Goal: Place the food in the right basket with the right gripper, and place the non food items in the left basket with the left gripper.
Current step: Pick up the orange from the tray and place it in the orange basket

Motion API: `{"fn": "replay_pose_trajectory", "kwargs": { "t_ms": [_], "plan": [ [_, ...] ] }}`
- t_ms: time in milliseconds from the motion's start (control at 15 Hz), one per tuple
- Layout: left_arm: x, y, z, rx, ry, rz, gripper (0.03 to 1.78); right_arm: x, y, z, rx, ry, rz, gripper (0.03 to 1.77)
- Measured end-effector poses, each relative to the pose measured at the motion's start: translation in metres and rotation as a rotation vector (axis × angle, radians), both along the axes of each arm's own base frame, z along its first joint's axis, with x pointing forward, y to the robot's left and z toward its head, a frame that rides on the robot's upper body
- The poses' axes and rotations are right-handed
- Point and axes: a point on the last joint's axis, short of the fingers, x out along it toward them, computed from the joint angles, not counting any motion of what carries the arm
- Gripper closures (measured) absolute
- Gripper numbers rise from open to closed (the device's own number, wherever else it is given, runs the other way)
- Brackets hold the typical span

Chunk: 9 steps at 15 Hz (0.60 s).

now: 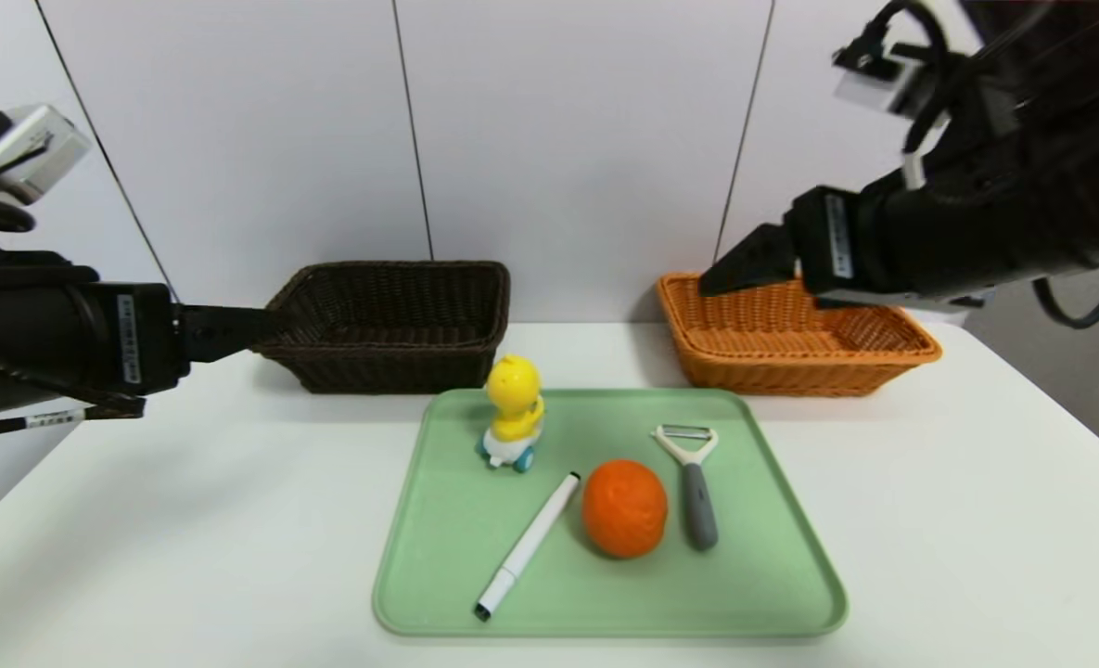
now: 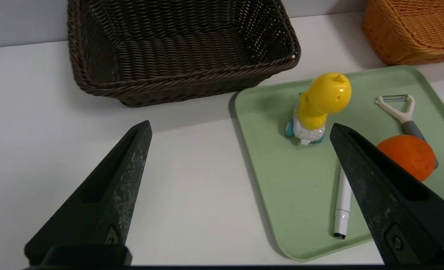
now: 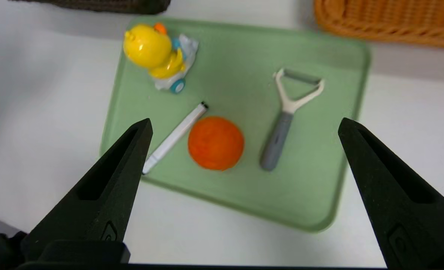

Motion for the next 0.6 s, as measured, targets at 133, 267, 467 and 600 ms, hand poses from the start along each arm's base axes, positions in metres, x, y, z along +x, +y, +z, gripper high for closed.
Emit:
{"fn": "replay_pose_trajectory", "kwargs": {
  "t_ms": [133, 267, 467, 600],
  "plan": [
    [0.010, -0.016, -0.007, 0.001, 0.037, -0.005, 0.12, 0.002, 0.017, -0.015, -0.028, 0.099, 0.021, 0.09],
    [0.017, -0.028, -0.016, -0.015, 0.086, -0.004, 0.12, 0.002, 0.028, -0.027, -0.058, 0.181, 0.027, 0.09],
    [0.025, -0.043, -0.023, 0.000, 0.127, -0.043, 0.12, 0.004, 0.037, -0.041, -0.091, 0.271, 0.038, 0.09],
    [0.030, -0.053, -0.028, -0.003, 0.153, -0.063, 0.12, 0.009, 0.043, -0.049, -0.102, 0.297, 0.049, 0.09]
  ]
}}
